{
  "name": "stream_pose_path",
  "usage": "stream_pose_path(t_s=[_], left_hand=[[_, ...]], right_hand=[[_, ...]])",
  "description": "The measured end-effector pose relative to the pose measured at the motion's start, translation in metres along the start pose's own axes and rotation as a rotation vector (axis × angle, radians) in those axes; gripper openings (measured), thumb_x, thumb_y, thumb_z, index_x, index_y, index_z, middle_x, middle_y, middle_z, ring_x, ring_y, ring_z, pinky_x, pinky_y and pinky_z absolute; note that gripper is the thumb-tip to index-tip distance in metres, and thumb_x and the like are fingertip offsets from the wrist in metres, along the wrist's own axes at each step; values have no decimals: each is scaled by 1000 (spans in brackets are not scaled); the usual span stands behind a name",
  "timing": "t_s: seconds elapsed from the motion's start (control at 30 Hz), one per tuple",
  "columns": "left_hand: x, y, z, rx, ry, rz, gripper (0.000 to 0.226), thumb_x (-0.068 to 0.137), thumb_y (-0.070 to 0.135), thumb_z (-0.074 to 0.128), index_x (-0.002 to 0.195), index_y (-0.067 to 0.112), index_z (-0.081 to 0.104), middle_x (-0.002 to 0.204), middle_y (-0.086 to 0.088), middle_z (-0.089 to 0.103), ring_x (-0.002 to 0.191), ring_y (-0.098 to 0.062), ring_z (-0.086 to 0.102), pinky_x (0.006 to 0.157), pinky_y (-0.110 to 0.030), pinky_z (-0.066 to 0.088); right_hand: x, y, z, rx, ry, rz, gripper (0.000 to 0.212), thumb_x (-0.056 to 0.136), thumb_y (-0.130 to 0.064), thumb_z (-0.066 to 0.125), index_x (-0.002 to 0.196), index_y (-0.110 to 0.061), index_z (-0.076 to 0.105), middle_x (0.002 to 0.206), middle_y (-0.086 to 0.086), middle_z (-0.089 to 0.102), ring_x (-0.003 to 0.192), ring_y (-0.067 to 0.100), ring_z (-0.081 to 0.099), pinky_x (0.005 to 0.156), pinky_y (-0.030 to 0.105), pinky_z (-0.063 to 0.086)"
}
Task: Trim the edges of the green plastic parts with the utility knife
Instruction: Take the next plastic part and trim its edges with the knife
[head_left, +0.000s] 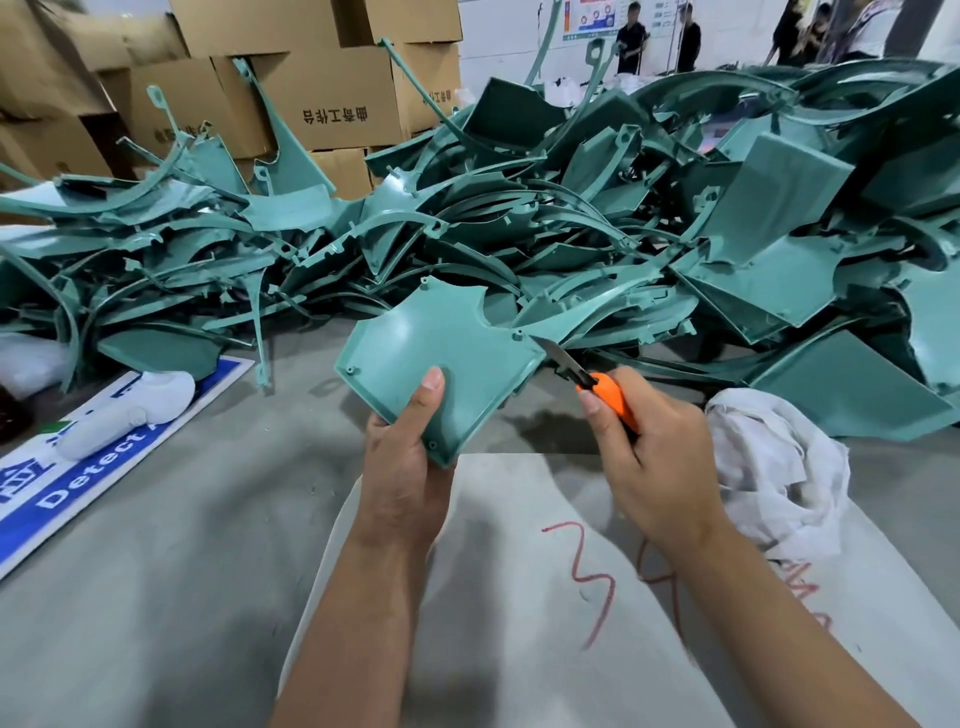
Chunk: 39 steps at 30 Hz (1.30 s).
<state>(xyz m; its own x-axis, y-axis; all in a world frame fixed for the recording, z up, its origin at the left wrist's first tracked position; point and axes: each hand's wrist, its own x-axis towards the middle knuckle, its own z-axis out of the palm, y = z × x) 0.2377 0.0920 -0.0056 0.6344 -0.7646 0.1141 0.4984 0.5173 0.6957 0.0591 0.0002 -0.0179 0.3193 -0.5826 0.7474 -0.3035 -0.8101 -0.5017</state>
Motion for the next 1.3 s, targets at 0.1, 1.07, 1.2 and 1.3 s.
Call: stream_pose_path(t_s=[0.1,1.07,1.2,1.3], left_hand=[[-3,-1,4,-1,-9,3,27,88,11,68,112,19,79,134,-14,67,127,-34,62,107,-55,49],[-6,-6,19,-185,156,-210,60,78,11,72,136,8,59,113,-10,59,59,-11,56,47,-15,47],[-6,-9,17,-158,155,-201,49,80,12,72,128,10,61,96,-7,64,55,-11,57,47,-15,46],[-6,-11,18,-151,154,-192,52,83,11,70,134,6,60,98,-8,65,53,-11,59,46,-17,48]], right_hand=[[-2,-4,1,23,16,-31,33,105,-35,54,79,-21,39,59,-12,36,52,14,37,52,30,26],[-1,-1,1,59,163,-38,17,104,-21,59,90,-27,52,67,-26,39,60,-3,44,57,11,29],[-5,-5,6,52,73,-134,15,103,-29,59,100,-15,65,82,-25,47,72,-5,45,70,6,34],[-6,-10,12,13,4,-167,21,105,-35,57,100,-16,65,81,-17,48,71,5,45,67,16,37]])
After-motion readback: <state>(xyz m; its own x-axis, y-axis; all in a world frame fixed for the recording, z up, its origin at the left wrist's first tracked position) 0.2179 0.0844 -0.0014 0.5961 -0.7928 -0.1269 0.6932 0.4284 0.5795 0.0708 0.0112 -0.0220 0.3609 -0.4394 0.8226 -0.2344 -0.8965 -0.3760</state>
